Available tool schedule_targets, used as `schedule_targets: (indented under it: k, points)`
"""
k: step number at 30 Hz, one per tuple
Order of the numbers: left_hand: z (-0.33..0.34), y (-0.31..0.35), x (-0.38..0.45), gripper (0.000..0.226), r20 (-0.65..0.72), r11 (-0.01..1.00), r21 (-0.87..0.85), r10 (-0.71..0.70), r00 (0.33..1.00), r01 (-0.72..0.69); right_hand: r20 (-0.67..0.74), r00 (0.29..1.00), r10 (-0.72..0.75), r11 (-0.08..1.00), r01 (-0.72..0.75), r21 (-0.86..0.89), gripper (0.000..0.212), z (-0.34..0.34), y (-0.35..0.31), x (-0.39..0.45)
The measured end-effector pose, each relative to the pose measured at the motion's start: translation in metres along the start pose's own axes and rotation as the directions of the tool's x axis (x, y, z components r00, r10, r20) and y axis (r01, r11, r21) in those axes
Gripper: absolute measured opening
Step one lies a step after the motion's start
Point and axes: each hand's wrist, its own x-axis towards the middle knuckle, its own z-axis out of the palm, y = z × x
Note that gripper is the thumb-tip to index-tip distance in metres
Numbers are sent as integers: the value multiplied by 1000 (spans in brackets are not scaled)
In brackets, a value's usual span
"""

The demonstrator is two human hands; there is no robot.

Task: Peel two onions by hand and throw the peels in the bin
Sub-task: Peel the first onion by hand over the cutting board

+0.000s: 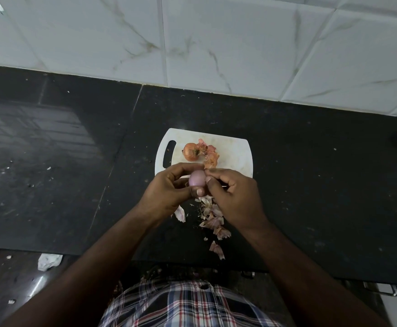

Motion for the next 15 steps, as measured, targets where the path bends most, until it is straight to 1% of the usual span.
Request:
schedule_targets:
  k: [4, 7, 8, 11, 13, 15]
  points:
    - [1, 0, -1, 54, -13, 999, 28, 24, 1000, -23, -24, 998, 57, 998, -57, 23, 19, 2, 1, 0]
    - [3, 0, -1, 52, -16, 999, 42, 32, 999, -32, 17, 989, 147, 980, -148, 132, 22, 2, 3, 2]
    - [3, -1, -1, 51, -18, 999, 34, 27, 999, -26, 29, 989, 148, 978, -150, 144, 22, 2, 4, 2]
    - [4, -4, 1, 51, -33, 1000, -5, 5, 999, -5, -13, 998, 62, 994, -61, 87, 17, 3, 4, -2]
    - [5, -4, 1, 53, -42, 1000, 3, 5, 999, -5, -55, 998, 15, 999, -14, 33, 11, 5, 6, -3]
    - [7, -4, 2, 54, -45, 999, 32, 7, 999, -6, -91, 995, -33, 996, 26, -83, 6, 10, 8, -4]
